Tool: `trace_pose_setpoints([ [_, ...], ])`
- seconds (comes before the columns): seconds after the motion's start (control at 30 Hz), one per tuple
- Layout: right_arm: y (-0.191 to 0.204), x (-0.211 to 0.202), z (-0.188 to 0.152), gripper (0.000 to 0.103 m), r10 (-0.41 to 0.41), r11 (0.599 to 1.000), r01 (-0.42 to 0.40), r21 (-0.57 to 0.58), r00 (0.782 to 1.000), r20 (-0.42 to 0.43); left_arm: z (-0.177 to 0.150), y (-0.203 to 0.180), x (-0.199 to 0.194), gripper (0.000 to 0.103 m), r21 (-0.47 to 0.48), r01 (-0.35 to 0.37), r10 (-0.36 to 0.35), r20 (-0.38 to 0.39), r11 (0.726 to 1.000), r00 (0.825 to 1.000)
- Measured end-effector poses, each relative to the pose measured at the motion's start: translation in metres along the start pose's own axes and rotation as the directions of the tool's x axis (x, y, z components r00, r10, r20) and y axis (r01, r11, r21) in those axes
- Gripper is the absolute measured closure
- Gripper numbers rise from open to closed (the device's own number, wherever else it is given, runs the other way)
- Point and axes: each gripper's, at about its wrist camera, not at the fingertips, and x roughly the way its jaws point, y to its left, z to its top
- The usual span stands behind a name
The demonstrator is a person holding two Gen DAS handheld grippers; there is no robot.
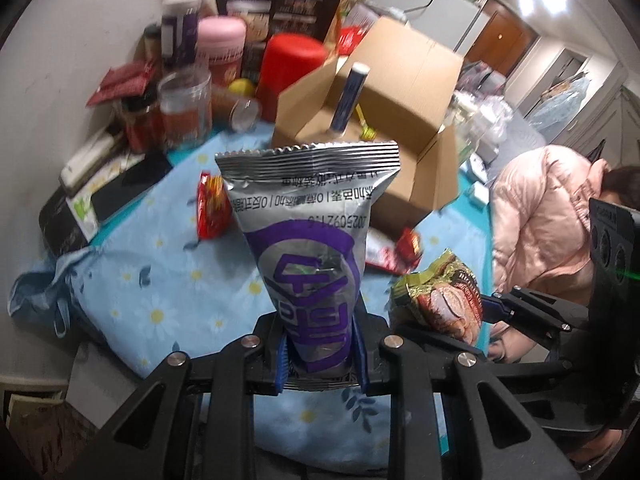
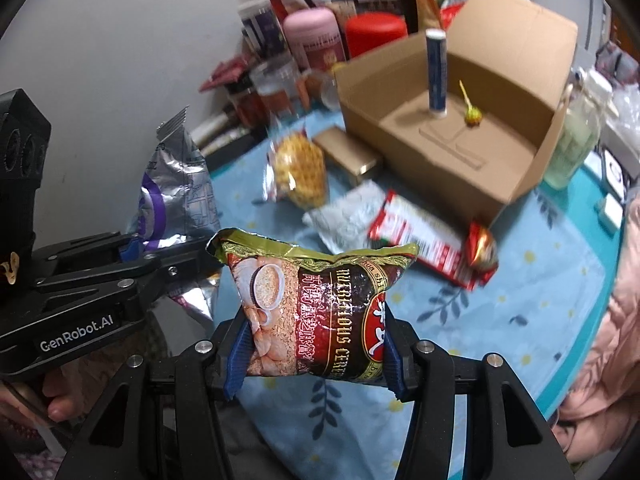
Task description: Organize snacks
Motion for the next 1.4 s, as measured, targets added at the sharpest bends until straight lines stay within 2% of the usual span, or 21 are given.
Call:
trace_pose_setpoints([
  [0.17, -0.006, -0.017, 0.018, 0.049, -0.007, 1.000, 0.008, -0.005, 0.999, 0.050, 0.020, -0.007, -0.011, 0.078, 0.007, 0.029, -0.029, 0.039, 1.000, 0.999],
  [0.3, -0.015, -0.024, 0.037, 0.049, -0.021, 1.000, 0.022, -0.006, 0.997, 0.078, 0.040, -0.016, -0.014, 0.078, 0.050, 0.006, -0.010, 0.075, 0.999, 0.997],
  [0.7, -0.054, -0.029, 0.096, 0.049, -0.051, 0.998, 0.047, 0.031, 0.989, 0.140, 0.107, -0.034, 0.007, 0.078, 0.105, 0.055, -0.063, 0.077, 0.993, 0.995],
  [1.03, -0.109, 0.011, 0.137, 0.049, -0.084, 0.992, 0.070, 0.106, 0.988, 0.128, 0.167, -0.039, 0.073, 0.078, 0.160, 0.065, -0.070, 0.025, 0.985, 0.997],
  [1.4, -0.173, 0.058, 0.175, 0.049, -0.165, 0.977, 0.154, 0.150, 0.984, 0.061, 0.205, -0.039, 0.161, 0.078, 0.178, 0.036, -0.030, -0.034, 0.983, 0.999],
])
